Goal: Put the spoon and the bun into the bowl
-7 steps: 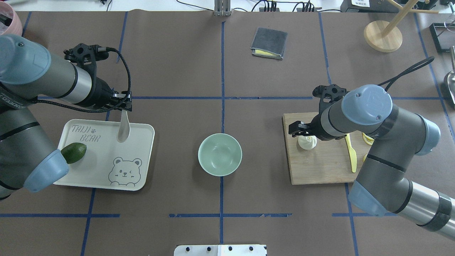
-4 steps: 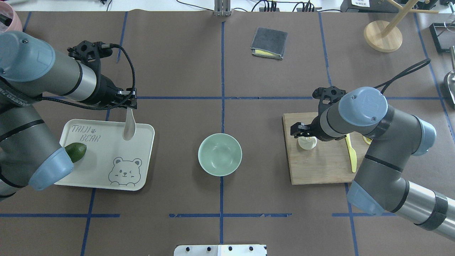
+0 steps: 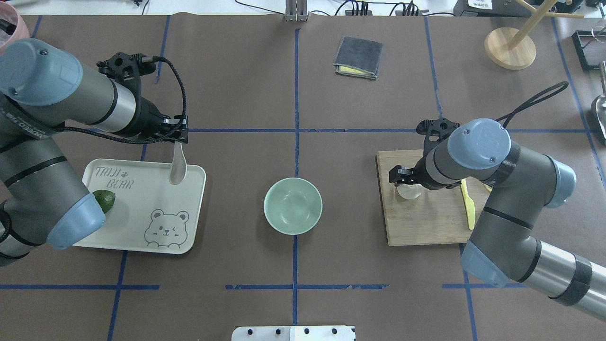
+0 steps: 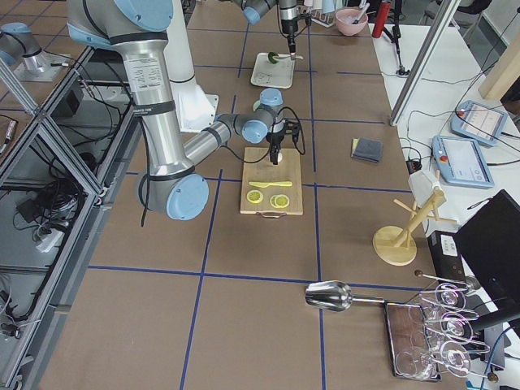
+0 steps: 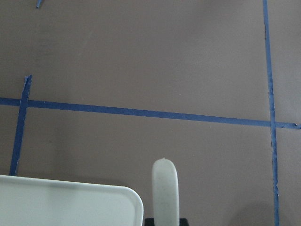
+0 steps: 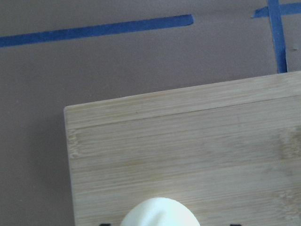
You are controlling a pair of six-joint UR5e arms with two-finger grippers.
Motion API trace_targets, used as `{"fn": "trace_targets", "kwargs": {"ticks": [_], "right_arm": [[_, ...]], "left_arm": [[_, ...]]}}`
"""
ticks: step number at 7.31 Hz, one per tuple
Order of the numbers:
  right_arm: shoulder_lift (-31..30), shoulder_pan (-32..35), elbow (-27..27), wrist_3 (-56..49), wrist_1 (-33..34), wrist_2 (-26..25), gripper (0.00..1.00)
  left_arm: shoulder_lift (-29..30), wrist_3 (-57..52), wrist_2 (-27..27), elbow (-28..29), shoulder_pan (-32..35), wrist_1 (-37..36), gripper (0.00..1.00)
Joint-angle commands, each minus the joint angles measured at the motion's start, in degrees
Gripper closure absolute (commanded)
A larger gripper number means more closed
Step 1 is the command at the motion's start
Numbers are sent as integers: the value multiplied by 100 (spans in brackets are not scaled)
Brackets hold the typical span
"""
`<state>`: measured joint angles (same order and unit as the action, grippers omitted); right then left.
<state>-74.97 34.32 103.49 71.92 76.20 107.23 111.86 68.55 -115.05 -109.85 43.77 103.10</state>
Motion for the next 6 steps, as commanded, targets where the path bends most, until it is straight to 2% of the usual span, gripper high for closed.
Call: {"fn": "trace_targets", "kwargs": {"ticks": [1,2,4,6], "right_arm": [[26,-39,-4,6,0,9,33],[35,-31,-4,-2,0,9,49],[36,-31,4,-2,0,9,61],[53,74,109,-2,0,70,63]], "left_arm": [[64,0,0,60,-1,0,100],[178,0,-9,174,-9,0,100],[380,280,-9,254,-62,0,100],[564,579,-18,263,-184,9,100]]}}
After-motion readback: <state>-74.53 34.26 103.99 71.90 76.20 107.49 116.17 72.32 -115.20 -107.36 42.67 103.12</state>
